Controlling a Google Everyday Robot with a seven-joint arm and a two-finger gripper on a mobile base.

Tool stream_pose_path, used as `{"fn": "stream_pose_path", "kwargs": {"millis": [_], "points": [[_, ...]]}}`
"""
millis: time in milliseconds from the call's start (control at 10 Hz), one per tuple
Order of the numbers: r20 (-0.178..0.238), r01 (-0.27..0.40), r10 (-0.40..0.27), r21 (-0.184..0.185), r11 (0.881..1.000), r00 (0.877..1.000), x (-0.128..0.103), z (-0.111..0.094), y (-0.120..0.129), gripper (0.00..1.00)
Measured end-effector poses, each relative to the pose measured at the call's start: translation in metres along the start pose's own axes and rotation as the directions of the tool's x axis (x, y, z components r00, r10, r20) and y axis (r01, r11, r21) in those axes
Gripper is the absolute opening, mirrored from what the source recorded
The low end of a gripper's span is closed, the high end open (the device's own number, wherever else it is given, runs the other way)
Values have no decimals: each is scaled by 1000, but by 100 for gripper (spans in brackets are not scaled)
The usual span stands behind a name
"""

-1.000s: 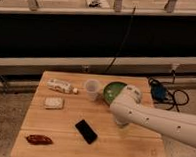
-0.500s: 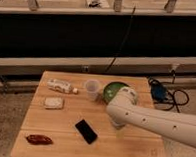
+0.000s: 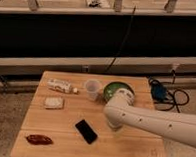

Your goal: Push the eraser across the table

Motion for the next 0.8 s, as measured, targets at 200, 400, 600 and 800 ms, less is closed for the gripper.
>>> {"fn": "stream_pose_path", "kwargs": {"millis": [200,400,600,800], "points": [[7,3,-3,-3,1000,1000,-5,4,-1,54],[15,3,-3,-10,1000,1000,-9,8,-1,32],[27,6,-5,-18,1000,1000,-11,14,-1,12],[36,20,-19,-29,999,999,-18,23,-1,2]]}}
